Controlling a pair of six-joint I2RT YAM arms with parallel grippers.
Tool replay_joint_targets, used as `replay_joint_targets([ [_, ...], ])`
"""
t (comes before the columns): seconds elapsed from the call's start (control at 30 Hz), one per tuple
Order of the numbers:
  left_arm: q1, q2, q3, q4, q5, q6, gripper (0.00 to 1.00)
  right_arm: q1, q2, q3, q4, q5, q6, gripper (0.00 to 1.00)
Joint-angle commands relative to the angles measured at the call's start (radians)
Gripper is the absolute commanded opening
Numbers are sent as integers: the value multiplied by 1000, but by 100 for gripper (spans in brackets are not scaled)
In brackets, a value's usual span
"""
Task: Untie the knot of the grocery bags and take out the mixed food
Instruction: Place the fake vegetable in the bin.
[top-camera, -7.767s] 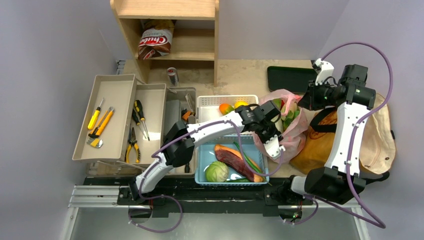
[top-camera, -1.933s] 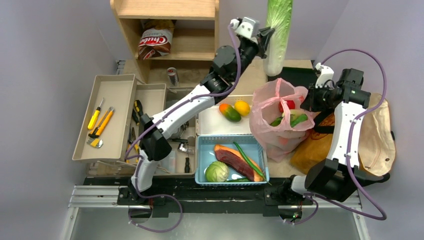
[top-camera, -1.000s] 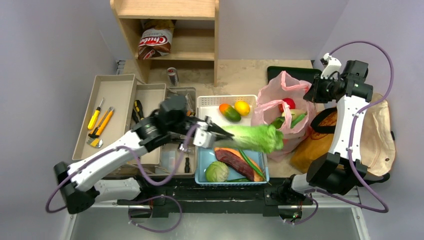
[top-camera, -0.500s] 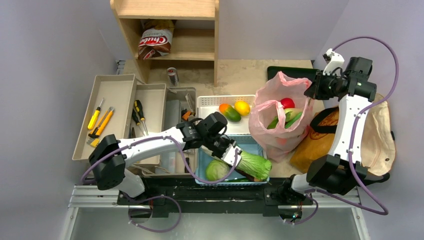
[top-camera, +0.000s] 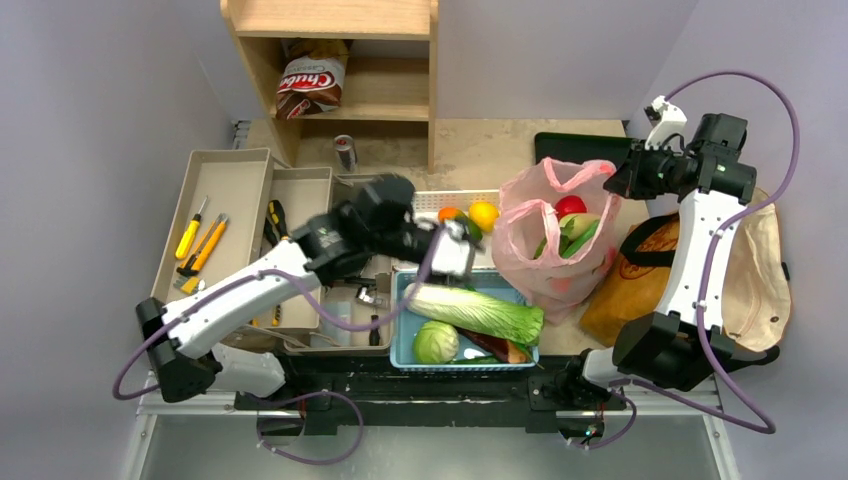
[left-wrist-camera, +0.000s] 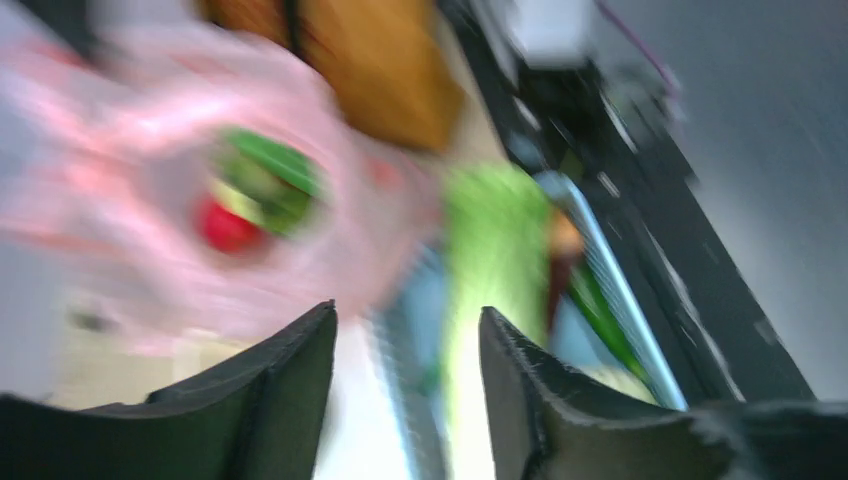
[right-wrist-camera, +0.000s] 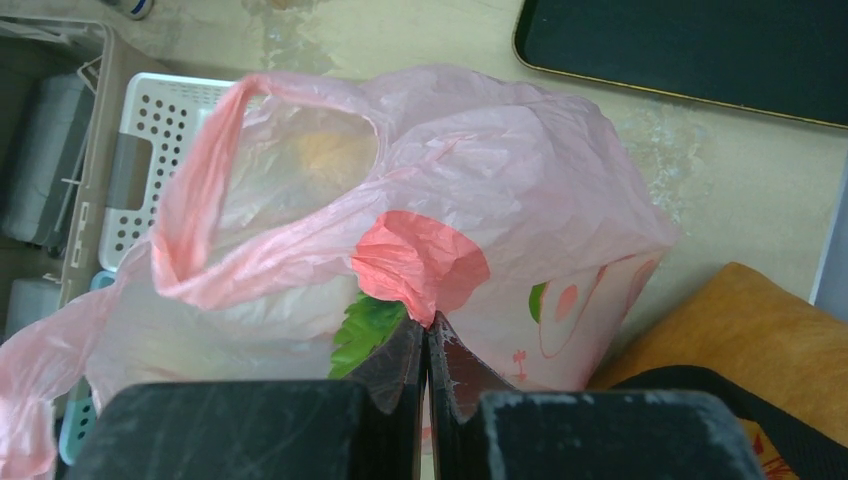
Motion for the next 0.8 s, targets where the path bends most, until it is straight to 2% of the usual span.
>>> replay_joint_targets([
  [0.0, 53, -10, 320, 249, -80, -357, 44, -6, -59, 34, -34, -92, -21, 0],
  [0.1, 52, 195, 558, 264, -202, -402, 33, -6, -90, -7, -49, -110, -28, 0],
  [0.17, 44, 352, 699, 264, -206, -416, 22, -7, -117, -41, -40, -114, -31, 0],
  [0.23, 29, 468, 773, 287, -154, -394, 13, -6, -132, -60, -23, -118, -24, 0],
  [0.37, -17, 584, 727, 328, -92, -222, 6, -6, -118, -70, 5, -134, 7, 0],
  [0.5, -55, 615, 627, 310, -70, -73, 4, -5, -105, -56, 1, -131, 13, 0],
  [0.7, -58, 572, 448, 282, -144, -33, 4, -6, -83, -35, 2, -122, 86, 0],
  [0.77, -45, 543, 379, 283, -152, -33, 7, -6, -88, -39, -8, -90, 72, 0],
])
